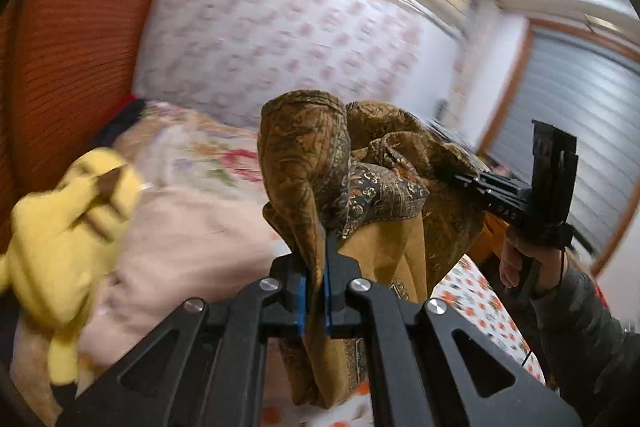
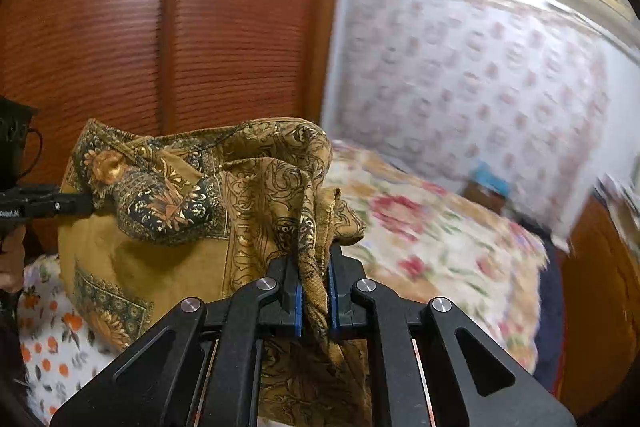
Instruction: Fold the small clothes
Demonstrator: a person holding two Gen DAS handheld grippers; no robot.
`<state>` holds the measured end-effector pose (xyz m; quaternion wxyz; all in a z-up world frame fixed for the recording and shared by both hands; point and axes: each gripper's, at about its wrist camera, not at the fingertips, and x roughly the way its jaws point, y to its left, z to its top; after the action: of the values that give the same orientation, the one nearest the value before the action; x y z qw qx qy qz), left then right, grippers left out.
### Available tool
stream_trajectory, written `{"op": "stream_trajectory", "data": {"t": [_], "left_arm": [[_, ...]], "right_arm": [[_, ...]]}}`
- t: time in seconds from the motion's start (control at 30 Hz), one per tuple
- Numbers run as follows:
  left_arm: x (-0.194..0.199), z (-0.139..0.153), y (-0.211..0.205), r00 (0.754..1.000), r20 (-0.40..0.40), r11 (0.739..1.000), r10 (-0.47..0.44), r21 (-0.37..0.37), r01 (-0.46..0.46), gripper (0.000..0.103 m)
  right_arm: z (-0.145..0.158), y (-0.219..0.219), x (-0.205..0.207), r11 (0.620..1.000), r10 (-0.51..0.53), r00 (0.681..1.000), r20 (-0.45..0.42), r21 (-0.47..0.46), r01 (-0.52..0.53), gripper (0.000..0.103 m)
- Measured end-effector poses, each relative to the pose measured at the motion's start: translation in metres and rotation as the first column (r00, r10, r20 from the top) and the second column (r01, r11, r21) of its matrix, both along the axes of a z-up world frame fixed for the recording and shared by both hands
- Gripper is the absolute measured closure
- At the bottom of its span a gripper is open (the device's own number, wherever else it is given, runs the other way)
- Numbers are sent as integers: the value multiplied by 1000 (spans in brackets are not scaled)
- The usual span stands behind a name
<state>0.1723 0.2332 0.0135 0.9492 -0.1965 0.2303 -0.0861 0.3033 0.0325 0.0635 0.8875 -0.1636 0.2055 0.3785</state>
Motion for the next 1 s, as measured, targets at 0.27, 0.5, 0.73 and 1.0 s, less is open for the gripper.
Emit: {"op": "stream_trajectory", "data": {"t": [0.27,0.5,0.73,1.0], "left_arm": [[-22,-84,66,978,-104,979,178,-77,-187,101],[-47,-115,61,965,-139,970,221,-73,-233,101],[-66,-106,44,957,-128,965,261,-2,-263,101],[-77,-96,44,956,-130,964,264,80,-256,64]], "right_arm": [[-44,159,29,976,153,988,-12,-155,-153,97],[-77,227,43,955,197,980,-30,-218,-198,97],[-99,257,53,964,130,987,-99,-218,-149,82],[-102,236,45,982,134,971,-199,-102,-157,63]]}}
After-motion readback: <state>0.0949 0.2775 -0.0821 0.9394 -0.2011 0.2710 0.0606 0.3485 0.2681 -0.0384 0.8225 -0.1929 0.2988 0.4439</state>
